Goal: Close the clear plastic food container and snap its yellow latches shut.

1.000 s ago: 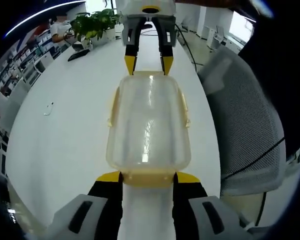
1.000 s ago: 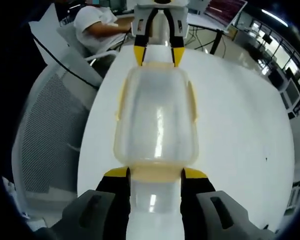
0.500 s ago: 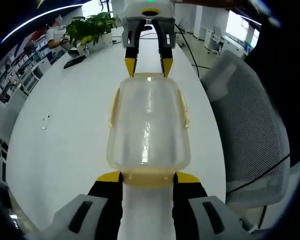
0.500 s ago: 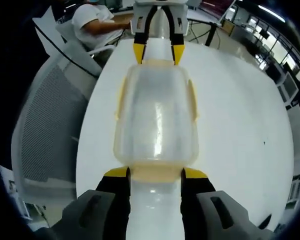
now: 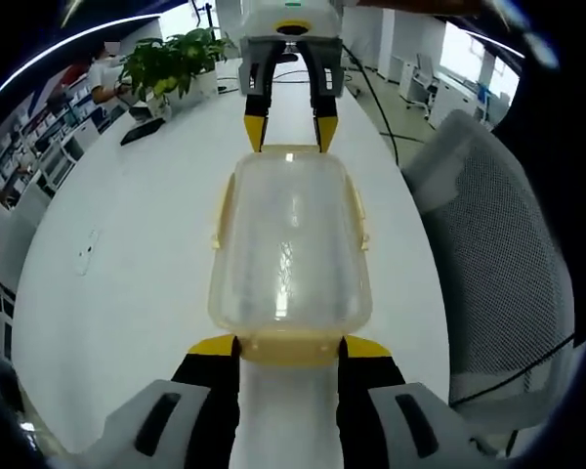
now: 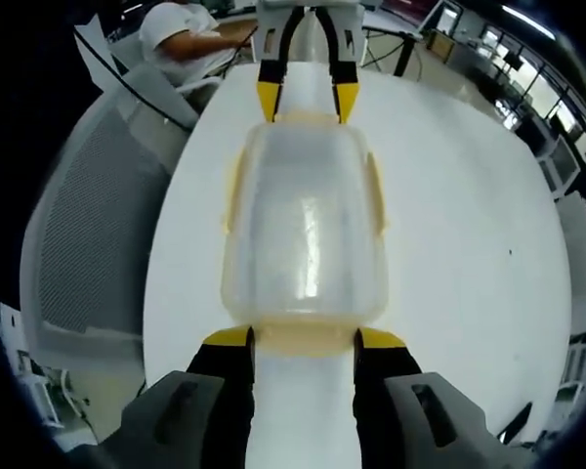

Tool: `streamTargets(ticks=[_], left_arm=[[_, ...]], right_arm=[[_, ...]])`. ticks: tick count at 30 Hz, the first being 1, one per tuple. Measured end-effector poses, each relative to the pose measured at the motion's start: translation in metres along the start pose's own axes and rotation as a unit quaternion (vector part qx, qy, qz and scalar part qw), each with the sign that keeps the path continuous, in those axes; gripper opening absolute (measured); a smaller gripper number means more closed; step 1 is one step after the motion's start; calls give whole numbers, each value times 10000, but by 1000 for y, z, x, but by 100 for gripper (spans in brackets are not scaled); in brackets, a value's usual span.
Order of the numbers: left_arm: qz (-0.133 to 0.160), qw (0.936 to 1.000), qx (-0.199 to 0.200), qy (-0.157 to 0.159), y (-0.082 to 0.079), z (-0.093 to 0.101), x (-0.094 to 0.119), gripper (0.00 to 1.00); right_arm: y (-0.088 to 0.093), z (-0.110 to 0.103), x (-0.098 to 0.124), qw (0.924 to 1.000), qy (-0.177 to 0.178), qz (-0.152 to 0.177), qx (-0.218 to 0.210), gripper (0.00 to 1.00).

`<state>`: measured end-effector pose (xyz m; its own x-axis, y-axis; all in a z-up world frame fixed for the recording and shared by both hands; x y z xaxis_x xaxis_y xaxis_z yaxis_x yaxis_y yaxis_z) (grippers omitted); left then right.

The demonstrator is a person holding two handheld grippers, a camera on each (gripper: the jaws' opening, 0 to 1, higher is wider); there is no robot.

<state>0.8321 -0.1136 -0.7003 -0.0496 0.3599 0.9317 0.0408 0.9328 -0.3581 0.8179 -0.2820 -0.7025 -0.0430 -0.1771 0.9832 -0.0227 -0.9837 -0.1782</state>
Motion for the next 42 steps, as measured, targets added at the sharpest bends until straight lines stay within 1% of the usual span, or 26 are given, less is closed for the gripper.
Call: streamTargets(ticks=[13,17,21,24,32,42], left_arm=[[62,10000,48,6,-18,2,-11,32],[45,10000,55,28,-21,4,-16,32],[4,10000,70,36,-21,6,-18,32],[-51,10000,35,-22,-19,7,-20,32],[-148,9998,97,15,-16,10,-27,32],[-107,9999,85,-5,-14,10,-29,33]], right_arm=[[22,1,-4,9997,-40,-226,35,36],[27,-2,-7,9995,-88,-308,35,36],[29,-2,-10,9994,-92,-338,49,36],[28,-3,-13,9993,-107,-363,47,36],[29,-4,-18,9985,-130,-501,161,37],[31,-4,-20,9983,-124,-543,156,37]])
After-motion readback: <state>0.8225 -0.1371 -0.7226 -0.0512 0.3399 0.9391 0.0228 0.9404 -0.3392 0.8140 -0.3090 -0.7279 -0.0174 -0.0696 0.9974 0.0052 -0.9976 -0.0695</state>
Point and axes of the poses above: the point that each gripper's makers call its tool centre point, and the gripper's own axes: x roughly backward along the fingers, z roughly to its right, y roughly out of its underside, the point moved 1 cm from there along x, roughly backward along the fingers, and after that the axes turned 10 degrees about -z, right-handed, at the moved point
